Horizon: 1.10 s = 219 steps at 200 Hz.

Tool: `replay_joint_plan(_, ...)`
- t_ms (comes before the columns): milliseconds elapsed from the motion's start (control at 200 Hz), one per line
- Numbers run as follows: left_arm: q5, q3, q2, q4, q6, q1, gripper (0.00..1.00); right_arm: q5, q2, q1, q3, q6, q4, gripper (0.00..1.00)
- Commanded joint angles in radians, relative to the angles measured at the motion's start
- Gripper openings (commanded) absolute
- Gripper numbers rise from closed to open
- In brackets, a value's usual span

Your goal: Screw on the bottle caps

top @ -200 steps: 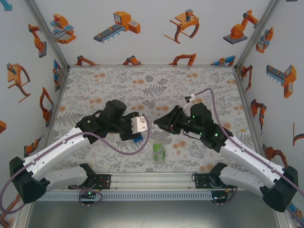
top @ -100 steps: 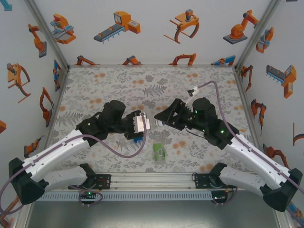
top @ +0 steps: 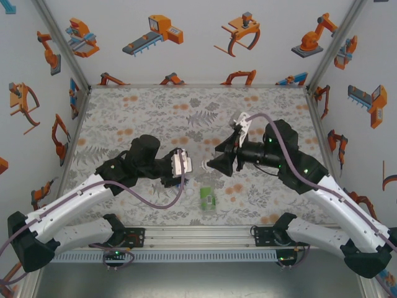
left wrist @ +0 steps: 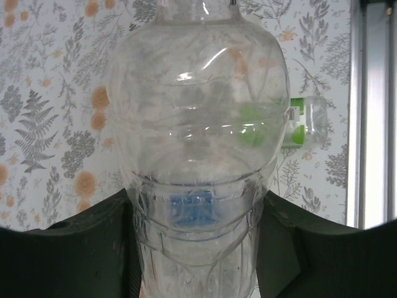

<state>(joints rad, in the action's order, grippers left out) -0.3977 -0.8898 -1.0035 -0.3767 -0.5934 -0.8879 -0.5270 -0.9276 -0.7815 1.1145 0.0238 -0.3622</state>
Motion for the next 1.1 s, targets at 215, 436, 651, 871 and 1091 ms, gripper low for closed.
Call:
replay_joint_plan(215, -0.188, -0.059, 0.000, -0.098, 0.036, 0.000, 0.00, -0.379, 0.005, -0.004, 0.025, -0.724, -0.130, 0.55)
replay_joint_plan(436, -0.227, -0.061, 0.009, -0.105, 0.049, -0.002, 0.00, -0.410, -0.002, -0.004, 0.013, -0.743, -0.136, 0.46)
replay_joint_plan(651, -0.241, -0.063, 0.005, -0.105, 0.050, -0.002, 0.00, -0.393, 0.002, -0.004, -0.009, -0.740, -0.110, 0.43)
replay_joint_plan(871, -0.249, -0.063, 0.007, -0.105, 0.051, -0.002, 0.00, -0.384, -0.006, -0.004, -0.019, -0.740, -0.113, 0.43)
replay_joint_plan(1091, -0.251, -0.060, 0.014, -0.105, 0.051, -0.002, 0.00, -0.393, -0.012, -0.004, -0.028, -0.740, -0.116, 0.41)
